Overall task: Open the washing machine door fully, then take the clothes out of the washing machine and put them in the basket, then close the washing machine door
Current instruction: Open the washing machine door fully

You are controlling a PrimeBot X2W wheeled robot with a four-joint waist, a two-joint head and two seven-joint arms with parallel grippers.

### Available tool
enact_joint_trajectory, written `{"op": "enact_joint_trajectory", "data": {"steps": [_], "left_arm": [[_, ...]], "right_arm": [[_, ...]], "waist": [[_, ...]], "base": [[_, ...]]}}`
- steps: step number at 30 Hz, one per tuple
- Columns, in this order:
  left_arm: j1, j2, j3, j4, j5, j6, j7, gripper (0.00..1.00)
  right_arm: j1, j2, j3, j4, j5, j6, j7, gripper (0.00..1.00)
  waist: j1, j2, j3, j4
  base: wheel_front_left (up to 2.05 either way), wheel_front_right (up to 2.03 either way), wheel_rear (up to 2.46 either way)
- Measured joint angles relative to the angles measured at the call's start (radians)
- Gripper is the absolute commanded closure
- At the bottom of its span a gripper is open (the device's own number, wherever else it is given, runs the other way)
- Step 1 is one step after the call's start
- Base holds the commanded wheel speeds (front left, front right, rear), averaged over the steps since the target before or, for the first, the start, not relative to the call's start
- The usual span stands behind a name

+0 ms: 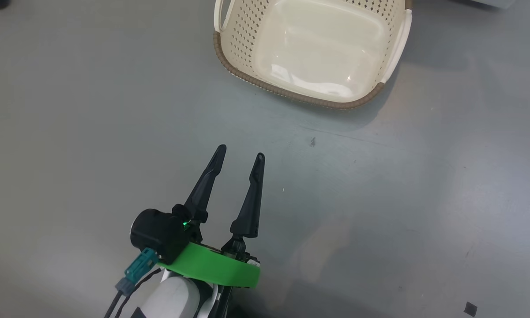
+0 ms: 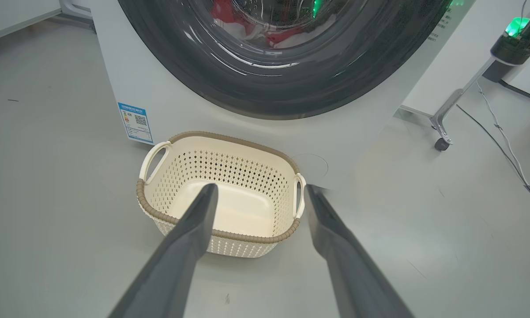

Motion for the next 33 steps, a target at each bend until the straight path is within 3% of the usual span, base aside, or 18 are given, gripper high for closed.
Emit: {"op": "enact_joint_trajectory", "data": {"steps": [12, 23, 33], "left_arm": [[0.002, -0.002, -0.001, -0.018, -0.012, 0.0, 0.0, 0.0], [0.007, -0.003, -0.002, -0.019, -0.012, 0.0, 0.0, 0.0], [0.012, -0.004, -0.002, -0.019, -0.012, 0.0, 0.0, 0.0]], "right_arm": [[-0.062, 0.012, -0.003, 0.077, 0.017, -0.007, 0.03, 1.0], [-0.086, 0.018, -0.01, 0.217, 0.066, -0.007, 0.09, 1.0], [-0.121, 0.019, 0.003, 0.267, 0.066, -0.008, 0.114, 1.0]], "waist": [[0.0, 0.0, 0.017, 0.046], [0.0, 0.0, 0.012, 0.055], [0.0, 0.0, 0.006, 0.055]], "base": [[0.0, 0.0, 0.0], [0.0, 0.0, 0.0], [0.0, 0.0, 0.0]]}}
